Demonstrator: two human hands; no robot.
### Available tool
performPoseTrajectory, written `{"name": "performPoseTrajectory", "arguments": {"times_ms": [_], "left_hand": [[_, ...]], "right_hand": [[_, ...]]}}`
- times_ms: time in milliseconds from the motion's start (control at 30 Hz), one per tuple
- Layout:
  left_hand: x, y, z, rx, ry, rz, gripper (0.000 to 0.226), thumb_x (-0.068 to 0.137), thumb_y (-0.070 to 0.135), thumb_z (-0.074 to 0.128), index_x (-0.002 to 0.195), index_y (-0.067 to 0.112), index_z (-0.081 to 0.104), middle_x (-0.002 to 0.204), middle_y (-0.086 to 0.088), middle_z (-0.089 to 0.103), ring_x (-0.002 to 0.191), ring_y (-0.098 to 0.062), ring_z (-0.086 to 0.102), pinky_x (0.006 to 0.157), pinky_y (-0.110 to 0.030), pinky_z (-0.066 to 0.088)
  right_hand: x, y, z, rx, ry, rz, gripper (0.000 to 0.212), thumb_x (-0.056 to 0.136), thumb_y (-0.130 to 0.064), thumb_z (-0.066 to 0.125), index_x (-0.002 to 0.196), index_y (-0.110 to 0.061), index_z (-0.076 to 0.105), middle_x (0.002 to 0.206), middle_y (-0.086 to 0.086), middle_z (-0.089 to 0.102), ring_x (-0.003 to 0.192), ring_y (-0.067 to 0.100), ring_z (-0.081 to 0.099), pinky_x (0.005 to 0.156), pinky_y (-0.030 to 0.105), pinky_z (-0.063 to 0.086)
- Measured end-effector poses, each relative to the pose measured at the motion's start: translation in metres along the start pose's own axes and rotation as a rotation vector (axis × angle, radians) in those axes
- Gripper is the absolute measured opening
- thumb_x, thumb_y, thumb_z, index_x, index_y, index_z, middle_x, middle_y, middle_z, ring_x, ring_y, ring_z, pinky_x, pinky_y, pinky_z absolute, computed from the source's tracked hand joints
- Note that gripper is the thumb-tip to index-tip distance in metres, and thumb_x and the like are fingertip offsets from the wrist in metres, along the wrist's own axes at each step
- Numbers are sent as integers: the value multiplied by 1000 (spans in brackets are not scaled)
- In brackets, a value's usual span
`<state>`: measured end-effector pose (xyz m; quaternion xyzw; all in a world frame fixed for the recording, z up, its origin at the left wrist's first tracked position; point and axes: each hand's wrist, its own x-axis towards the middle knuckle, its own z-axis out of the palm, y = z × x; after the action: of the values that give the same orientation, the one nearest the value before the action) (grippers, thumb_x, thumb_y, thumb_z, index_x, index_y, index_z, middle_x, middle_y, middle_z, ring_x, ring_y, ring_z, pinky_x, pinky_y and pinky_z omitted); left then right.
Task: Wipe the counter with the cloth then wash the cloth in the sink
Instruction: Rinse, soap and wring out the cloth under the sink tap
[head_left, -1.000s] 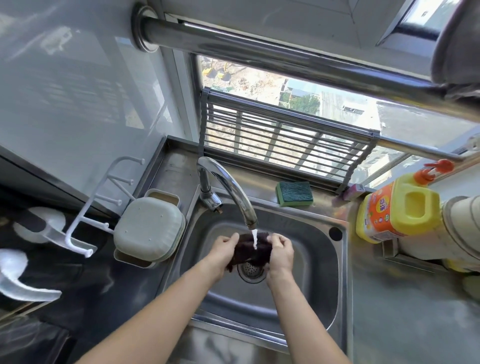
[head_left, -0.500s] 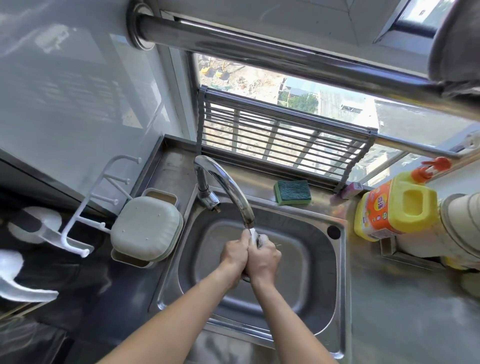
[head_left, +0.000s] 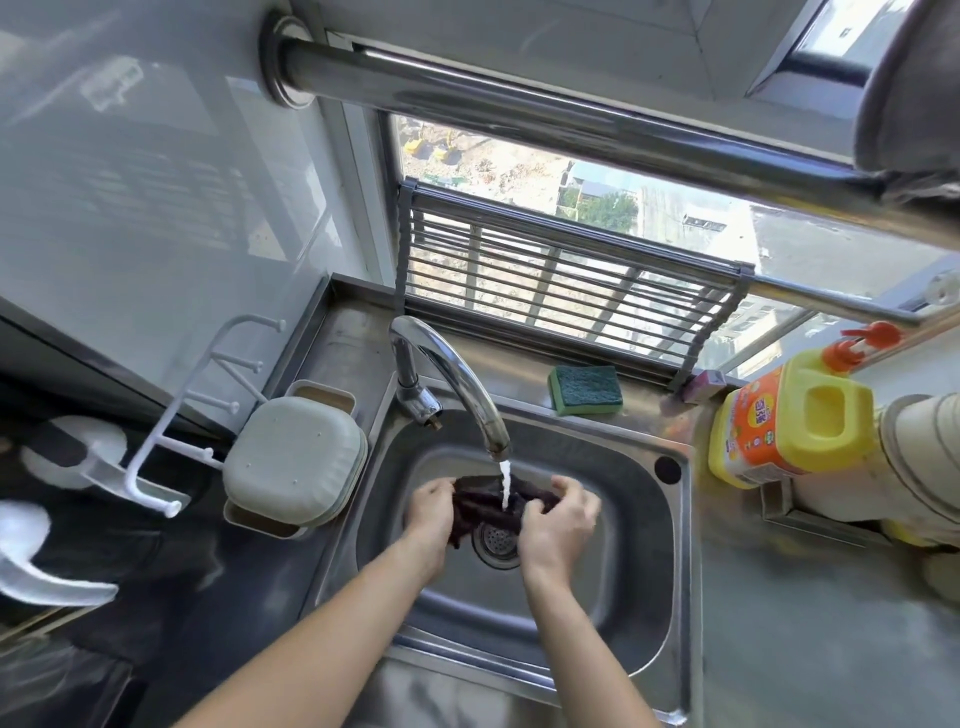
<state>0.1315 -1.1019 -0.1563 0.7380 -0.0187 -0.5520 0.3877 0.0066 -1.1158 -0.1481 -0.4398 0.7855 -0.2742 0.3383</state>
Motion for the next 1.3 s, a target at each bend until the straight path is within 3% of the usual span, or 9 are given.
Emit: {"name": "performPoseTrajectory", "arguments": {"times_ms": [100, 267, 367, 433, 533, 633, 900, 1033, 1300], "left_hand": [[2, 1, -2, -29, 114, 108, 25, 95, 19, 52, 84, 19, 74, 86, -9, 75, 74, -27, 67, 57, -28, 50], [-14, 12, 12, -142, -290, -124, 45, 100, 43, 45, 82, 11, 70, 60, -3, 68, 49, -16, 65, 41, -17, 43], [-8, 9, 12, -96, -400, -155, 49, 88, 58, 60, 80, 11, 72, 69, -6, 71, 55, -18, 66, 47, -20, 48], [0, -2, 10, 64, -310, 15, 40, 82, 44, 76, 105, 12, 69, 91, -7, 74, 72, -19, 69, 53, -23, 50], [2, -12, 6, 85, -386, 136, 21, 89, 23, 73, 108, 15, 69, 104, -10, 74, 89, -20, 68, 63, -25, 51], [-8, -4, 4, 36, -578, 39, 26, 95, 27, 66, 117, 13, 65, 107, -8, 72, 92, -20, 67, 67, -28, 53], [-9, -12, 14, -110, -394, -225, 52, 92, 65, 50, 121, 22, 57, 118, -13, 69, 87, -27, 68, 58, -38, 58], [4, -8, 25, 65, -141, -6, 44, 91, 59, 47, 101, 19, 63, 107, -10, 71, 88, -25, 67, 76, -38, 58], [-8, -8, 32, 76, -161, 43, 52, 89, 58, 50, 76, 17, 79, 80, -3, 78, 82, -24, 75, 83, -39, 60]], "right_hand": [[-3, -3, -5, 82, 39, 67, 38, 77, 1, 68, 112, -11, 65, 120, 6, 48, 94, 23, 57, 93, 27, 46], [-13, -11, 8, 310, -412, 92, 33, 76, -39, 63, 101, -24, 76, 96, -3, 78, 94, 15, 73, 94, 46, 57], [-10, -13, 10, 535, -418, 172, 25, 92, -15, 52, 104, -17, 74, 100, 8, 78, 98, 21, 75, 94, 47, 58], [-7, -7, 9, 474, -305, 135, 28, 92, -5, 51, 102, -19, 73, 93, 2, 78, 90, 16, 75, 90, 44, 61], [0, -1, 8, 285, -84, 139, 19, 86, -34, 54, 94, -30, 71, 92, -6, 75, 92, 16, 71, 93, 46, 56], [5, -10, 2, 315, -384, 275, 26, 95, -42, 63, 96, -19, 74, 93, 2, 76, 88, 18, 70, 87, 37, 55], [-3, -8, 17, 334, -270, 177, 24, 86, -22, 49, 95, -31, 68, 98, 1, 75, 97, 28, 69, 94, 49, 55], [-16, -11, 24, 91, -316, 122, 31, 86, -44, 43, 97, -26, 65, 97, 2, 71, 97, 27, 65, 92, 45, 53], [-7, -13, 23, 124, -287, 257, 58, 86, -66, 60, 71, -10, 66, 68, 1, 70, 76, 27, 66, 80, 40, 55]]}}
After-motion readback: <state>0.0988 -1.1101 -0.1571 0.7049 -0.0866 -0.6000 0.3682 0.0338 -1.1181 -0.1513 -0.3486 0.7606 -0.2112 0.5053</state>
